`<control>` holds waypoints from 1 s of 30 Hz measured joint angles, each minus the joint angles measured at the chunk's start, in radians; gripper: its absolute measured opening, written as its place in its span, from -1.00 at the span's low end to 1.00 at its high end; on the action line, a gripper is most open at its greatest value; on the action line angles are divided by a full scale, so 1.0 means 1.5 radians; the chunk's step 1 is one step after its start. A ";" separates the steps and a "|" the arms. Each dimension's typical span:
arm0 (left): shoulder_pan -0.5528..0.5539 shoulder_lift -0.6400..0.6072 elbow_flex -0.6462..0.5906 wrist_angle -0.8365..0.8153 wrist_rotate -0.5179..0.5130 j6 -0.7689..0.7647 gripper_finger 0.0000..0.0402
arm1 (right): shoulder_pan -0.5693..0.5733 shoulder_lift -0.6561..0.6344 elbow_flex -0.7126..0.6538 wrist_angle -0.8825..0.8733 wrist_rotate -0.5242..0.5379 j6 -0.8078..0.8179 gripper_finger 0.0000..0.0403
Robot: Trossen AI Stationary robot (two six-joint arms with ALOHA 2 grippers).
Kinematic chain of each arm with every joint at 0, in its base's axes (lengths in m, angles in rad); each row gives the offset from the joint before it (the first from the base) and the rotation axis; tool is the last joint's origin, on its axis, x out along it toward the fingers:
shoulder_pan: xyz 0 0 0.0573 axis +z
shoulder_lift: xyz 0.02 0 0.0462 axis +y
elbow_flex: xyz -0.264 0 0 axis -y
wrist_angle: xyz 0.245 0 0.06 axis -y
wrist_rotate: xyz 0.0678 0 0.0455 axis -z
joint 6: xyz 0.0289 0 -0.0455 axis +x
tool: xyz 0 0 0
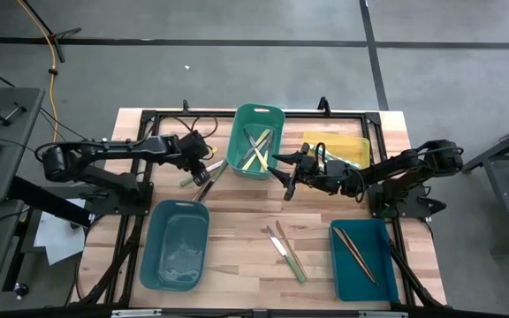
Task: Sort silverware by color (type)
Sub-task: Put the green knife into the left blue bin
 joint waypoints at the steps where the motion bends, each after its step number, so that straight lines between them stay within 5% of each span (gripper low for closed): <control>1: 0.000 0.008 0.007 0.000 0.000 0.005 -0.50 | 0.000 0.000 0.000 0.000 0.000 0.000 -0.03; 16: 0.000 0.160 0.062 -0.053 -0.035 0.046 -0.50 | 0.000 0.000 0.000 0.000 0.000 0.000 -0.03; 30: 0.001 0.164 0.065 -0.049 -0.029 0.081 -0.50 | 0.000 0.000 0.000 0.000 0.000 0.000 -0.03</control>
